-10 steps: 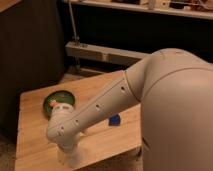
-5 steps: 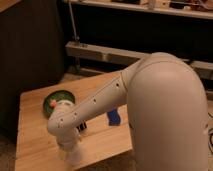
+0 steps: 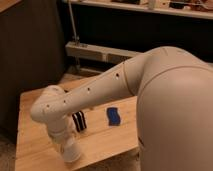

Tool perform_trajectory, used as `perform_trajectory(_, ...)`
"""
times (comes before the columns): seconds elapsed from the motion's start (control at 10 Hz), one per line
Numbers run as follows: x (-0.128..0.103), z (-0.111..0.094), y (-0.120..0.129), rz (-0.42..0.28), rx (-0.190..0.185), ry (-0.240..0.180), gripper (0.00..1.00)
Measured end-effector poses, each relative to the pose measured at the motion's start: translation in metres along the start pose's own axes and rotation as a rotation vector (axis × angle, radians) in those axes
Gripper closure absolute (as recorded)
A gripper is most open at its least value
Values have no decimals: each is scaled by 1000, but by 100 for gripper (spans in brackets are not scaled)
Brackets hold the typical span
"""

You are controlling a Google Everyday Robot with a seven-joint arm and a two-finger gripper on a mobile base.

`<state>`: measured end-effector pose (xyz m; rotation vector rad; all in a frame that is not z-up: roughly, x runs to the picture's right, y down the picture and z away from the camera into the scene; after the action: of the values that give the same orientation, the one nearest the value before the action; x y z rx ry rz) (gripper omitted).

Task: Place the ceramic cup over the eraser

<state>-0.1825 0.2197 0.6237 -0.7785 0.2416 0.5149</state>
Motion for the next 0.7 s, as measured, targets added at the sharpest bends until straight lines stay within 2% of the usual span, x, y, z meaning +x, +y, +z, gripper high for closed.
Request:
perform_trajectory(0.2,-8,-47,-7,-4,34,44,100)
perform_trajectory(0.3,-12,-59,-15,-1,45,54,100)
perform_trajectory(0.4,-17,-71,-31,13,55,59,100)
perform_trajectory(0.7,-31,-103,-101,70,80,29,100)
